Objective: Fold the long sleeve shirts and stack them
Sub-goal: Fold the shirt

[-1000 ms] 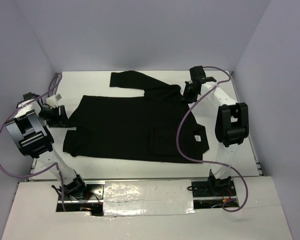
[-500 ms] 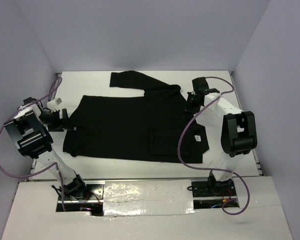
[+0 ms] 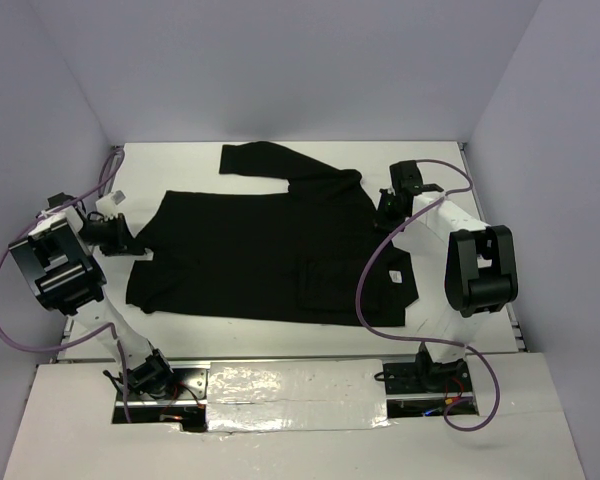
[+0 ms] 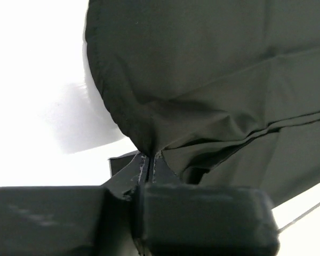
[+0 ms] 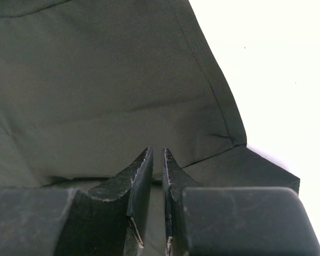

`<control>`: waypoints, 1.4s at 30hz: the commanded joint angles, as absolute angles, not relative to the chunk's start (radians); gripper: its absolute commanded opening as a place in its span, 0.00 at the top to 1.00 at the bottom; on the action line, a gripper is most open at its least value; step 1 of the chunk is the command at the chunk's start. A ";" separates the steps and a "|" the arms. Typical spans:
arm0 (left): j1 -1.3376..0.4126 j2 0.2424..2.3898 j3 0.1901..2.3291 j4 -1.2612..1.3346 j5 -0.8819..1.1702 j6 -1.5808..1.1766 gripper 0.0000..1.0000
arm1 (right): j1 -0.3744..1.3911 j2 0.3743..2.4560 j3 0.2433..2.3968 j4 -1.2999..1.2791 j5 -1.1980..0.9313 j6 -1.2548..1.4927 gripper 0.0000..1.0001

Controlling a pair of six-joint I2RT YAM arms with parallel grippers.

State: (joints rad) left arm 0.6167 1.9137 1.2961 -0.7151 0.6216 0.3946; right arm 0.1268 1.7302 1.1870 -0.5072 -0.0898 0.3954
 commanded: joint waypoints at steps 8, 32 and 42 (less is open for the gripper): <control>0.617 1.852 1.422 -0.899 0.580 0.476 1.00 | 0.123 1.717 1.186 -0.465 -0.091 0.390 0.81; 0.614 1.967 1.505 -1.017 0.270 0.503 0.48 | 0.123 1.726 1.268 -0.506 -0.156 0.379 0.70; 0.525 1.924 1.766 -0.913 0.278 0.408 0.43 | 0.115 2.015 1.843 -0.652 -0.252 0.382 0.47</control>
